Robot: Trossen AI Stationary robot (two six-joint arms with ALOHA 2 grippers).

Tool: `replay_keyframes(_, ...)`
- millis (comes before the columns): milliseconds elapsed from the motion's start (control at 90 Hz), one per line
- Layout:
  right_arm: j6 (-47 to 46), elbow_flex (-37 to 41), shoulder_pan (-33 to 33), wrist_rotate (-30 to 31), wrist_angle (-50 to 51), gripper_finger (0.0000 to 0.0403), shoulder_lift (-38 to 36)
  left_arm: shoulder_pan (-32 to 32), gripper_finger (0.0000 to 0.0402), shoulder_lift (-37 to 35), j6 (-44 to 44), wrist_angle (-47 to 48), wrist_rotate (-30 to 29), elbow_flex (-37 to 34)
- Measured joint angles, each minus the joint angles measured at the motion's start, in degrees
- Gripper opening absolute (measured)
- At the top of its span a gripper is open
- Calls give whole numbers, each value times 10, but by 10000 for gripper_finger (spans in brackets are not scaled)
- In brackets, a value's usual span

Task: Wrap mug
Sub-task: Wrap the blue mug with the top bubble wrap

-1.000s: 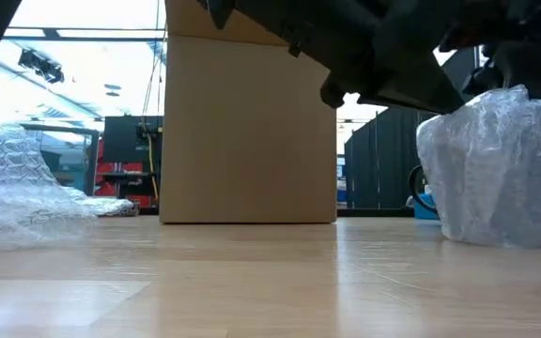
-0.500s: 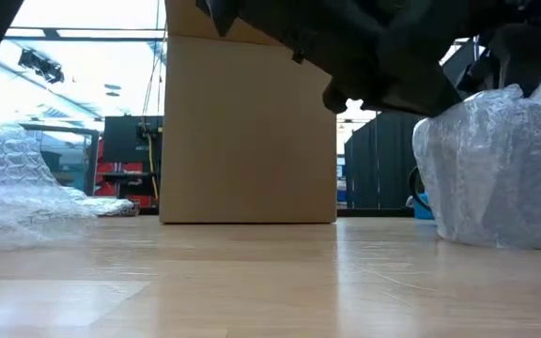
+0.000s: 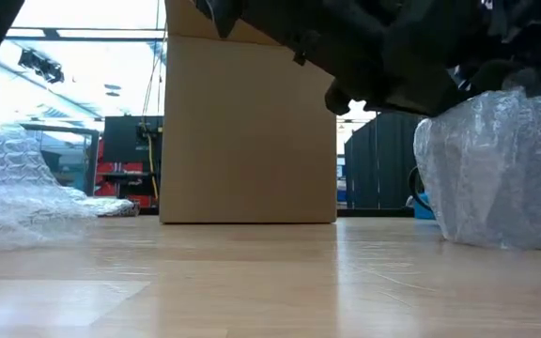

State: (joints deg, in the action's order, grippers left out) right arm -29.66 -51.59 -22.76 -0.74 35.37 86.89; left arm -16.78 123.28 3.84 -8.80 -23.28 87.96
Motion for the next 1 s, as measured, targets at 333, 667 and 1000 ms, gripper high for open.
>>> replay_keyframes(333,23,2,18,-2,-3,1,7,0,15,0,-2,0,0,0)
replay_keyframes(667,38,-10,19,11,22,0,-38,0,15,0,-2,4,-1,0)
replay_keyframes(1000,22,-40,19,22,96,0,-138,0,15,0,-2,8,-1,0)
